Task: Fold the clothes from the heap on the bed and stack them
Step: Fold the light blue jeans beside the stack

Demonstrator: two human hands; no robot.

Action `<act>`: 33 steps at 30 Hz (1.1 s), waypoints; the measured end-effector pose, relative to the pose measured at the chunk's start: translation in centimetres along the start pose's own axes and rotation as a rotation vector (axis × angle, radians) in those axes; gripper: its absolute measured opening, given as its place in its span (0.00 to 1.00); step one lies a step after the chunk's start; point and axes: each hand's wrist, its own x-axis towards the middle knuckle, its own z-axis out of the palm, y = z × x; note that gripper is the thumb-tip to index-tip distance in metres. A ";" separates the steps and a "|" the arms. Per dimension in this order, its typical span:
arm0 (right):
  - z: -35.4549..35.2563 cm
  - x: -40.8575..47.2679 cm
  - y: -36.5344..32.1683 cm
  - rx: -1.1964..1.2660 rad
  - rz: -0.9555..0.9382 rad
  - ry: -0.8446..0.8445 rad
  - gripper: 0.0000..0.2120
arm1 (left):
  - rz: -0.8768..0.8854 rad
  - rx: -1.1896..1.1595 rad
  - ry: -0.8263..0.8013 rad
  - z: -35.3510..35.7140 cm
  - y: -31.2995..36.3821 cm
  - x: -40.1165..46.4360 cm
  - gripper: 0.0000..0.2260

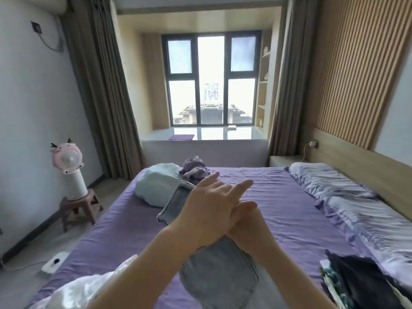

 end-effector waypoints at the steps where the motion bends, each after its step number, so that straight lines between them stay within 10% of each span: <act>1: 0.4 -0.5 0.2 0.042 -0.017 -0.003 0.15 | -0.052 0.114 -0.115 0.4 -0.1 0.0 0.20; 6: 1.5 -3.1 3.7 0.322 0.075 -0.219 0.17 | -0.088 0.255 -0.292 3.7 -2.2 -2.3 0.44; 14: 3.7 -8.9 15.8 0.384 0.469 -0.431 0.08 | 0.089 0.335 -0.126 4.0 -4.9 -1.6 0.34; 27: 6.8 -6.1 16.2 0.821 0.676 -0.263 0.18 | 0.183 0.579 0.041 0.6 -5.0 -2.4 0.28; 33: 7.0 -5.5 16.5 0.575 0.750 -0.371 0.24 | 0.155 0.554 0.013 0.6 -4.0 -4.1 0.27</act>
